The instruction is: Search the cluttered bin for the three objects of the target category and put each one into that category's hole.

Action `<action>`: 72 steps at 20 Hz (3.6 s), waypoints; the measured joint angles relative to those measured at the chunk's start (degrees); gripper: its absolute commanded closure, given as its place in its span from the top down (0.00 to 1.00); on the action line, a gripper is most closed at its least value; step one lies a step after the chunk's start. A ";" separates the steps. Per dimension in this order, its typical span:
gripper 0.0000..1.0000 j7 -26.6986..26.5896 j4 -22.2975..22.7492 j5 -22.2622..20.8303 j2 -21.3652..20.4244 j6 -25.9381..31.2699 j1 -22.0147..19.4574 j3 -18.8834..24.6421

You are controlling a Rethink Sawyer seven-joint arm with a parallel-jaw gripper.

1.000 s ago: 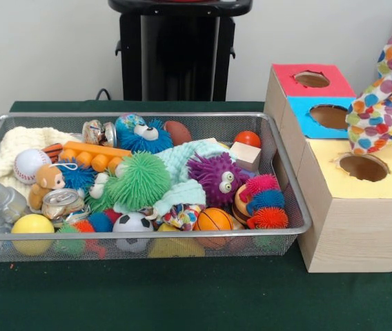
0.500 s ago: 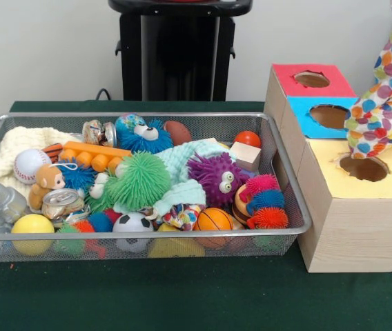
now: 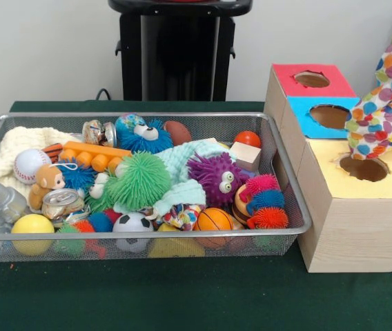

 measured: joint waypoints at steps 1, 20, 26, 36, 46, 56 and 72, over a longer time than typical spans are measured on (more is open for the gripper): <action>0.00 0.00 0.00 0.00 0.06 -0.18 0.00 0.00; 0.00 0.00 -0.84 0.14 4.40 -1.20 -0.21 0.02; 0.00 0.00 -0.84 0.14 4.73 -3.62 -0.55 0.02; 0.00 0.00 -0.84 0.15 6.08 -8.14 -2.20 0.02; 0.00 0.00 -0.83 0.15 7.19 -12.18 -2.72 0.03; 0.00 0.00 -0.82 -0.02 8.84 -15.58 -2.63 0.04; 0.00 0.00 0.70 -0.61 10.57 -19.43 -2.62 0.06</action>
